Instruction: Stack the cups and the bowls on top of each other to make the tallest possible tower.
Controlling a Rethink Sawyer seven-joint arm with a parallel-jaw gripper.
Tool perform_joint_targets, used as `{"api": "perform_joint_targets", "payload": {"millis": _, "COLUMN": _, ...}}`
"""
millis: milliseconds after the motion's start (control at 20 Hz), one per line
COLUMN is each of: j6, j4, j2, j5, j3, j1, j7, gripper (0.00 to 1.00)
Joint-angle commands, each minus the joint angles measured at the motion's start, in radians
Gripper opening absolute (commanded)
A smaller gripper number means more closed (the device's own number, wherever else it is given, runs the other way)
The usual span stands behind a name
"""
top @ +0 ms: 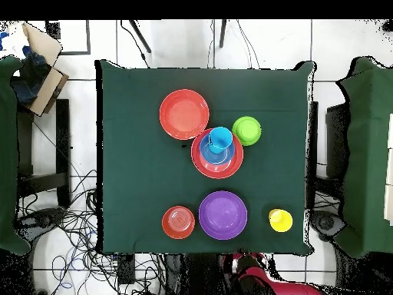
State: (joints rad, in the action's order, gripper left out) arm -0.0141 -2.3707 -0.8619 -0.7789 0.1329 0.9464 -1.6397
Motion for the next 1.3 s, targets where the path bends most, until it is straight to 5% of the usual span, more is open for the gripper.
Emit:
{"api": "perform_joint_targets", "payload": {"millis": 50, "j6": -0.051, "j4": -0.087, "j2": -0.087, "j5": -0.068, "j3": -0.011, "j1": 0.028, "j7": -0.048, "gripper": 0.0}}
{"api": "perform_joint_targets", "payload": {"millis": 150, "j6": -0.009, "j4": -0.138, "j2": -0.119, "j5": -0.123, "j3": -0.065, "j1": 0.049, "j7": -0.055, "gripper": 0.0}}
{"api": "perform_joint_targets", "payload": {"millis": 200, "j6": 0.046, "j4": -0.191, "j2": -0.12, "j5": -0.191, "j3": -0.104, "j1": 0.112, "j7": -0.067, "gripper": 0.0}}
{"api": "perform_joint_targets", "payload": {"millis": 350, "j6": 0.084, "j4": -0.204, "j2": -0.129, "j5": -0.369, "j3": -0.239, "j1": 0.133, "j7": -0.07, "gripper": 0.0}}
{"api": "perform_joint_targets", "payload": {"millis": 500, "j6": 0.159, "j4": -0.197, "j2": -0.046, "j5": -0.589, "j3": -0.232, "j1": 0.168, "j7": -0.028, "gripper": 0.0}}
{"api": "perform_joint_targets", "payload": {"millis": 600, "j6": 0.204, "j4": -0.168, "j2": 0.011, "j5": -0.655, "j3": -0.265, "j1": 0.187, "j7": -0.029, "gripper": 0.0}}
{"api": "perform_joint_targets", "payload": {"millis": 700, "j6": 0.281, "j4": -0.115, "j2": 0.092, "j5": -0.651, "j3": -0.336, "j1": 0.263, "j7": -0.025, "gripper": 0.0}}
{"api": "perform_joint_targets", "payload": {"millis": 900, "j6": 0.284, "j4": -0.117, "j2": 0.015, "j5": -0.598, "j3": -0.423, "j1": 0.225, "j7": -0.069, "gripper": 0.0}}
{"api": "perform_joint_targets", "payload": {"millis": 1050, "j6": 0.301, "j4": -0.08, "j2": 0.079, "j5": -0.548, "j3": -0.441, "j1": 0.128, "j7": -0.043, "gripper": 0.0}}
{"api": "perform_joint_targets", "payload": {"millis": 1300, "j6": 0.465, "j4": -0.001, "j2": 0.263, "j5": -0.472, "j3": -0.517, "j1": 0.117, "j7": 0.107, "gripper": 0.0}}
